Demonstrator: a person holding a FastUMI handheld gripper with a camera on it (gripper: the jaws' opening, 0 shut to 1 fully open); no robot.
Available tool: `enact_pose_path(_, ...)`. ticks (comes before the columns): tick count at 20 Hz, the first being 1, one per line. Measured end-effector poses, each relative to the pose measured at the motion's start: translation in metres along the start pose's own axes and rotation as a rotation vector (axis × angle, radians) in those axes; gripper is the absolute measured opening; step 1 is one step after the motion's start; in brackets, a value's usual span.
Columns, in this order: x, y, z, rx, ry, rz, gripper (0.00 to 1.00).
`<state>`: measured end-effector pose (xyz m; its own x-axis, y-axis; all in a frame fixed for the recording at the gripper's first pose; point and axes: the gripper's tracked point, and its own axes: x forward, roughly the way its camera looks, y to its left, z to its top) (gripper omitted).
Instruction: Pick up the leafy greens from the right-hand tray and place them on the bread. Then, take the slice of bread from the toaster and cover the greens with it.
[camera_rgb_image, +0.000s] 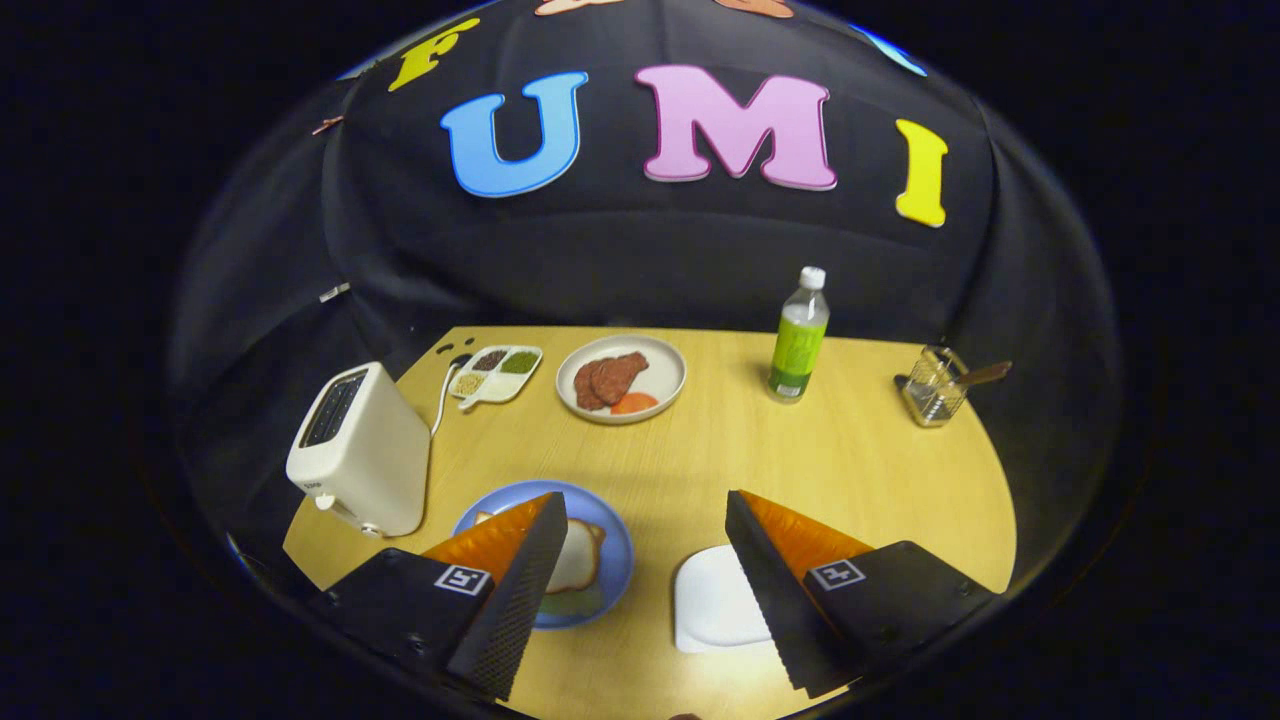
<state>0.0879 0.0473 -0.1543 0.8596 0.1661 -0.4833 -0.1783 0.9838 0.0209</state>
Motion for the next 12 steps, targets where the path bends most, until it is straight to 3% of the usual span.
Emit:
enact_pose_path(6,-0.08,-0.062,0.1,-0.052,-0.303,-0.095,0.99)
enact_pose_path(12,-0.144,-0.096,0.132,-0.018,-0.419,-0.067,0.99)
